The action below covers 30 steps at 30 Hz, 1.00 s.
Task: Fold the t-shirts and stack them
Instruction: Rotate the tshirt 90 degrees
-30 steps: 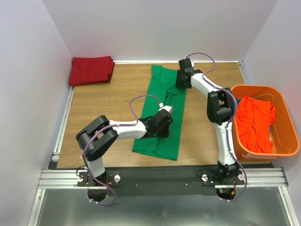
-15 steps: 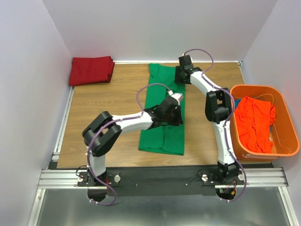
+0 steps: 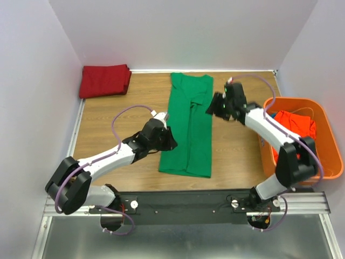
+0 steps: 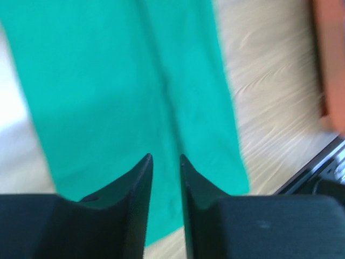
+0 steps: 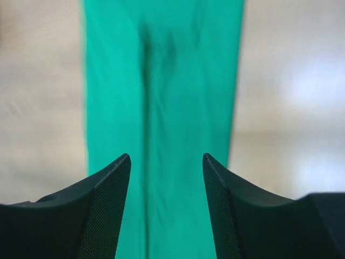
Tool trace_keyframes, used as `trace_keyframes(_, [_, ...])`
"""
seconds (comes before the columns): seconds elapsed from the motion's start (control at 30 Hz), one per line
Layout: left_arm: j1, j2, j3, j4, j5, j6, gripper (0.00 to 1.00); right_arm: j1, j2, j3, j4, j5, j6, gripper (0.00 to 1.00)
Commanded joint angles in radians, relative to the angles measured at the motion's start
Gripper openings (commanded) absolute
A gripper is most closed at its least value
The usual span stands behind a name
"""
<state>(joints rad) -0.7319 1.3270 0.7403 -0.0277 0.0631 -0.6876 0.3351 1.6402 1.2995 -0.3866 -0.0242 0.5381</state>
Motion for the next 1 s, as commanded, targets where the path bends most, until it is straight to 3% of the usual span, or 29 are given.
trace_keyframes(0.0, [0.043, -0.107, -0.135, -0.051, -0.008, -0.049, 0.38, 0.039, -0.203, -0.386, 0.034, -0.106, 0.15, 0.61])
trace_keyframes(0.23, [0.086, -0.195, -0.208, -0.101, -0.016, -0.035, 0.39, 0.096, -0.457, -0.722, 0.064, -0.2, 0.307, 0.54])
trace_keyframes(0.37, [0.088, -0.242, -0.268, -0.118, -0.01, -0.079, 0.4, 0.122, -0.493, -0.827, 0.089, -0.258, 0.359, 0.53])
trace_keyframes(0.63, [0.081, -0.304, -0.406, -0.101, 0.043, -0.179, 0.4, 0.147, -0.533, -0.965, 0.089, -0.321, 0.392, 0.52])
trace_keyframes(0.97, [-0.001, -0.31, -0.432, -0.078, 0.03, -0.225, 0.4, 0.147, -0.534, -1.031, 0.091, -0.37, 0.393, 0.52])
